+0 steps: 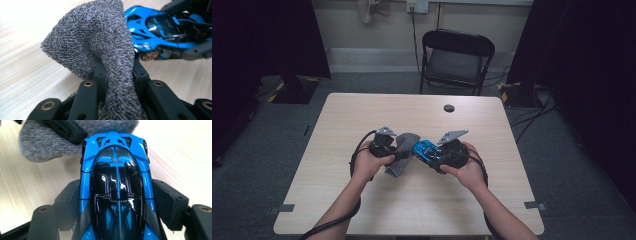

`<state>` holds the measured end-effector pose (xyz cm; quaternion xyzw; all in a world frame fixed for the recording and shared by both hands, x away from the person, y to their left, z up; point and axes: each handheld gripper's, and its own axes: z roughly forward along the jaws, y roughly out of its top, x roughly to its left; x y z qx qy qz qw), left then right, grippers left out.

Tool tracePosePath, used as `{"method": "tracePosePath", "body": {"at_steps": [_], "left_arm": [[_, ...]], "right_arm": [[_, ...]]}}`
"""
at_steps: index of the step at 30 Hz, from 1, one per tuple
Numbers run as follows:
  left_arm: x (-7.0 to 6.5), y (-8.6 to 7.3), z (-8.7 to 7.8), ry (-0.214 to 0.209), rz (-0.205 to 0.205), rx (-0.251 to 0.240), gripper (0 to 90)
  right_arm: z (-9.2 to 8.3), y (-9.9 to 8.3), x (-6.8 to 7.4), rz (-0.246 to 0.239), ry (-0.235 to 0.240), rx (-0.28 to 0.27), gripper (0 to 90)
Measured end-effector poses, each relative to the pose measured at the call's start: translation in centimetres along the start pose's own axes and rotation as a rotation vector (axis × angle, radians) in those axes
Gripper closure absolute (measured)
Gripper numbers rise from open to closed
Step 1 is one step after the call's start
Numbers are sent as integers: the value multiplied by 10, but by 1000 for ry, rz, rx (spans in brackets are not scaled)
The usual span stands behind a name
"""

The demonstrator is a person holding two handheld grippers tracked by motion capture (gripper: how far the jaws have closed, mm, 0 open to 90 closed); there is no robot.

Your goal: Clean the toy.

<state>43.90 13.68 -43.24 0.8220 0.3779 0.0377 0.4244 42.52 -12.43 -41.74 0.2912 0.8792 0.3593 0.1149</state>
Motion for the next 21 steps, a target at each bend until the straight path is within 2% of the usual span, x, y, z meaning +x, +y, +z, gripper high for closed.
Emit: {"method": "tracePosePath", "body": {"at_steps": [3, 5, 7, 8, 9, 11, 12, 21], "left_arm": [[0, -5, -3, 3, -3, 7, 716], [5, -9, -6, 46, -25, 6, 716], [12, -12, -8, 90, -25, 33, 716], [13, -13, -7, 92, -26, 41, 717], [12, -15, -5, 80, -26, 52, 718], [5, -17, 0, 53, -3, 74, 719], [-2, -18, 5, 27, 9, 86, 719], [-44, -16, 29, -150, 41, 91, 722]], "right_arm": [[-2, -3, -6, 19, -6, -2, 285], [-4, -4, -8, 27, -12, -7, 285], [-7, -3, -9, 28, -15, -14, 285], [-10, -1, -9, 29, -17, -22, 285], [-12, 0, -8, 30, -17, -26, 285], [-16, 7, -8, 24, -19, -38, 285], [-17, 9, -8, 21, -23, -43, 285], [-18, 25, -9, 21, -44, -56, 285]]}}
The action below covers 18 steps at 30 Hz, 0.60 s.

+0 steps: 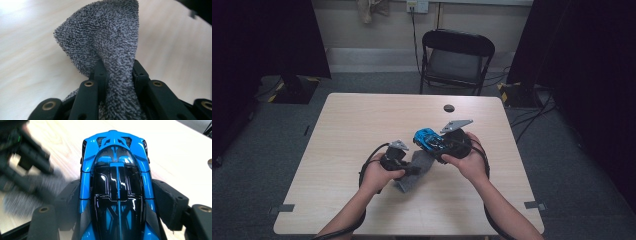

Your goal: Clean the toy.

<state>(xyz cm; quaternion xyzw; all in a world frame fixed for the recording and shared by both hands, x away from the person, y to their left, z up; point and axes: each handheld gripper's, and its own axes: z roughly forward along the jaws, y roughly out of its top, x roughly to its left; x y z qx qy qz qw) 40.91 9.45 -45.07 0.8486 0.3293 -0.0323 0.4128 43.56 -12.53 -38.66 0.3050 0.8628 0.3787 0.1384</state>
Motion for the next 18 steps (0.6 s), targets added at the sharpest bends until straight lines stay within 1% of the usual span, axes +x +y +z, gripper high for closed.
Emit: {"method": "tracePosePath", "body": {"at_steps": [2, 5, 6, 9, 11, 13, 17, 18], "left_arm": [[-6, 2, 4, -19, 0, -5, 722], [-7, 5, 6, -29, -10, -28, 722], [-7, 6, 6, -32, -9, -31, 722], [-6, 9, 5, -17, -5, -33, 724], [-4, 10, 3, -6, -11, -39, 725], [-1, 10, 2, -1, -24, -43, 726], [7, 10, -1, 32, -49, -64, 728], [9, 10, -3, 36, -50, -64, 729]], "right_arm": [[1, 2, 0, 3, -1, 0, 285], [5, 0, 1, -2, 0, 11, 285], [7, -2, 2, 3, 5, 15, 285], [9, -5, 3, 2, 15, 23, 285], [10, -6, 4, -3, 12, 24, 285], [10, -6, 4, -2, 16, 27, 285], [11, -7, 6, -9, 22, 35, 285], [11, -7, 7, -11, 23, 33, 285]]}}
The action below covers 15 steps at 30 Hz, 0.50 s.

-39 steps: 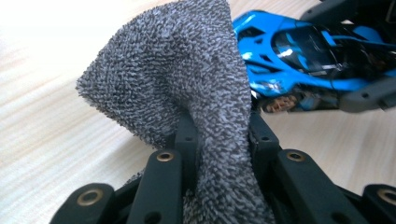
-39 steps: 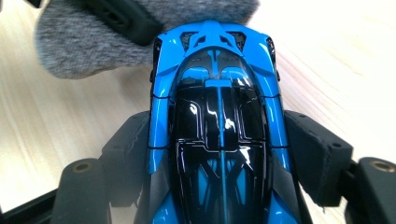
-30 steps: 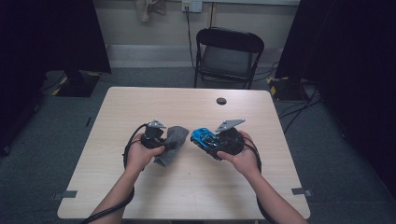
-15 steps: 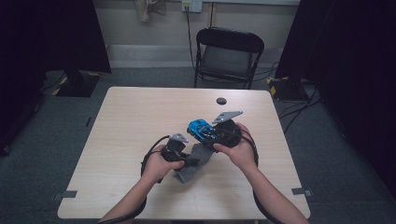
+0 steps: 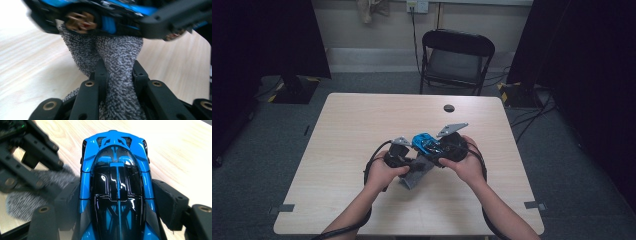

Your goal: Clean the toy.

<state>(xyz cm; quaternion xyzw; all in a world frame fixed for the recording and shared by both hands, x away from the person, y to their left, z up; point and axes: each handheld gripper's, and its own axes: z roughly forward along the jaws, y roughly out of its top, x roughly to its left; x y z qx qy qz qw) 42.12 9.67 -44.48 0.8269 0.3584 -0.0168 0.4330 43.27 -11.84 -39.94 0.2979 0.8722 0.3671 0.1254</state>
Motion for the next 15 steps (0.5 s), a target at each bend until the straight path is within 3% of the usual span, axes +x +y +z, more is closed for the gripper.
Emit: {"method": "tracePosePath", "body": {"at_steps": [15], "left_arm": [[22, 0, -16, 71, -61, -46, 731]], "right_arm": [[-1, -3, 2, 0, 14, 1, 285]]}}
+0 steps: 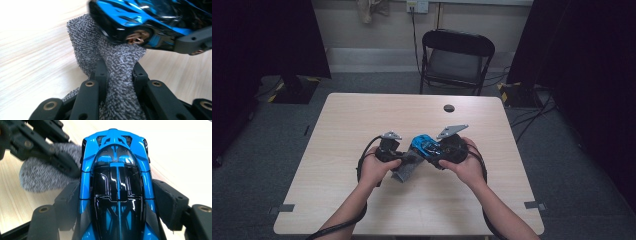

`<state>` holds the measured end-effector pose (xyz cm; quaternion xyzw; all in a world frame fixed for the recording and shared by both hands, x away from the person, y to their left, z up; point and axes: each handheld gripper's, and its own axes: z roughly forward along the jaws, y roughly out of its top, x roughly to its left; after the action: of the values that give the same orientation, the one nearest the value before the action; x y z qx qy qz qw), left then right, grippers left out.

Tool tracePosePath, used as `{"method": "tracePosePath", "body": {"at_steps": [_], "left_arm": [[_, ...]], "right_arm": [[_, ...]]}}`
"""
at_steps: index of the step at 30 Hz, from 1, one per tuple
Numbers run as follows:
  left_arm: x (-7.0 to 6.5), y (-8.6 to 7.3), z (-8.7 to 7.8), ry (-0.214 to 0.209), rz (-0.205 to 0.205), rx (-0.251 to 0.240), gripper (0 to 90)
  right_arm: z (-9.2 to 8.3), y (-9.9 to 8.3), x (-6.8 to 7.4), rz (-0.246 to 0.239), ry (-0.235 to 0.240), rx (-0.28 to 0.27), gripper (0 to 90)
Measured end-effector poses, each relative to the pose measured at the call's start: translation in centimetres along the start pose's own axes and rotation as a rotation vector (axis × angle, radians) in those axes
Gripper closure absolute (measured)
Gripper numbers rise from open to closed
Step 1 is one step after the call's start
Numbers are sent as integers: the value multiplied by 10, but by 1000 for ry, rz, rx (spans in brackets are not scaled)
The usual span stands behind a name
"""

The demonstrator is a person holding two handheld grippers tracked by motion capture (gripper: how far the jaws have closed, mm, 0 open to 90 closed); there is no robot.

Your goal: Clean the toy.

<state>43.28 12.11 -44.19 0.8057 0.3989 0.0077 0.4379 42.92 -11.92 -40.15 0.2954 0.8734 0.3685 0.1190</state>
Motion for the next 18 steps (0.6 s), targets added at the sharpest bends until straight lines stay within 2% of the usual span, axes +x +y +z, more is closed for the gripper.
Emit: {"method": "tracePosePath", "body": {"at_steps": [10, 13, 18], "left_arm": [[12, -1, -5, 43, -37, -16, 729], [13, -4, -6, 53, -37, -6, 729], [4, -10, 0, 29, -2, 31, 729]], "right_arm": [[0, -4, -2, 13, -9, -3, 285], [-2, -5, -5, 21, -15, -9, 285], [-7, -3, -9, 27, -25, -22, 285]]}}
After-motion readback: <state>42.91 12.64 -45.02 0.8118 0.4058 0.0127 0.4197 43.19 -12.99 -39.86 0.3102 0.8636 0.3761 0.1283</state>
